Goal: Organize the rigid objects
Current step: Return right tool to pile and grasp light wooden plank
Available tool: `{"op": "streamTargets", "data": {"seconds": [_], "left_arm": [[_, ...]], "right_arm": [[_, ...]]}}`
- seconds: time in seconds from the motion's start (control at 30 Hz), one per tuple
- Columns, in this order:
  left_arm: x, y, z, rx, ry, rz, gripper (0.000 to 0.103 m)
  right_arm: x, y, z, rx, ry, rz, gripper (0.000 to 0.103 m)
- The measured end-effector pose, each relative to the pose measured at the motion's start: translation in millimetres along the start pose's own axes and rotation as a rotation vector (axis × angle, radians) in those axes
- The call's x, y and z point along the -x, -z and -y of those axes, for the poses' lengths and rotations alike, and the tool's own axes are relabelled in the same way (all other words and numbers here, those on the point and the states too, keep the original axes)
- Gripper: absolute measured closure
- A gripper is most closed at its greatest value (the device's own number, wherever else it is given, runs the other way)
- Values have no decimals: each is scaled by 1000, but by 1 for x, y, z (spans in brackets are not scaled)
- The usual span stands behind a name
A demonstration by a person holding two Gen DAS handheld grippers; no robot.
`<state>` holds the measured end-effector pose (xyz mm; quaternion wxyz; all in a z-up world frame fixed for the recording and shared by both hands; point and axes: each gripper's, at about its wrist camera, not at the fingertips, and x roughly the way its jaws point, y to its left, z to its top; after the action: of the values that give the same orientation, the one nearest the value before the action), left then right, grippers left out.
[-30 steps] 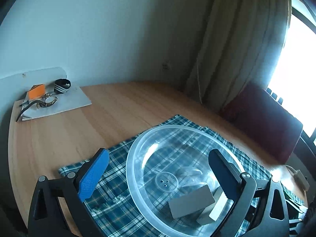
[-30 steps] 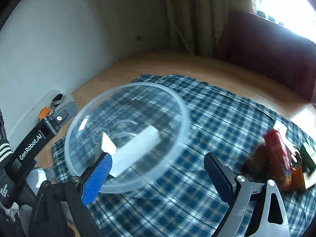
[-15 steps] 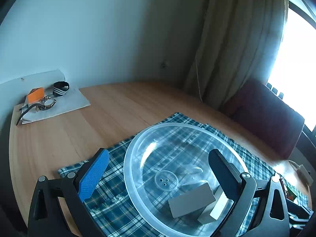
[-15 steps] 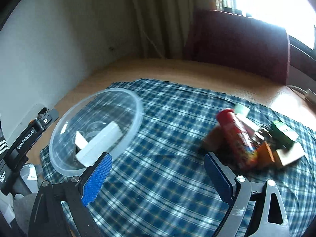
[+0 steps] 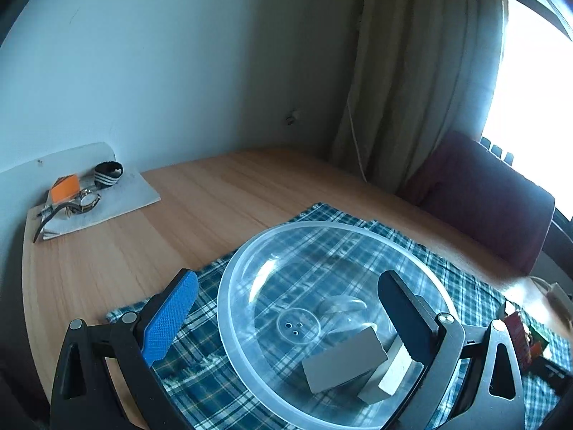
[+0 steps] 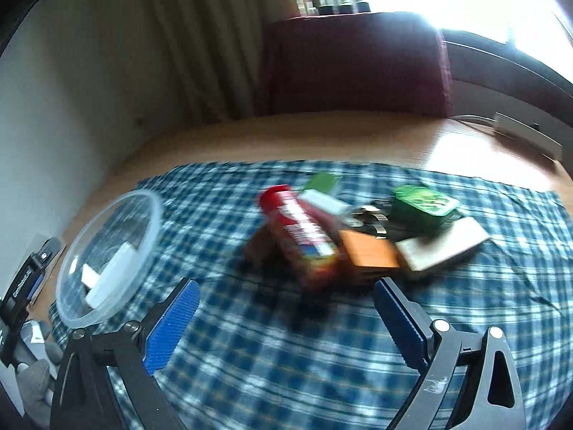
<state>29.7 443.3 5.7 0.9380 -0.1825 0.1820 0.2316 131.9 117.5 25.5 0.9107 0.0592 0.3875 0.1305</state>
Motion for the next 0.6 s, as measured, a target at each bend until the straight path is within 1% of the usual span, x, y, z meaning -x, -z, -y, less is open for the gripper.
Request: {"op": "streamTargets", "data": {"seconds": [0.17,0.3,0.43,0.6], "left_arm": [[1,0,3,-18,-16,0,2],[2,1,8,-30,-15,-6,2],[5,2,22,-68,14,-22,2],[19,-3,44,-105,69,-7,2]], "right_arm": [[5,-2,32,-38,59,7,1],[6,-4,56,-43,110,6,1],[4,-6,76,-41,147,-8,1],[-4,-11,99,-48,175,-40,1]]}}
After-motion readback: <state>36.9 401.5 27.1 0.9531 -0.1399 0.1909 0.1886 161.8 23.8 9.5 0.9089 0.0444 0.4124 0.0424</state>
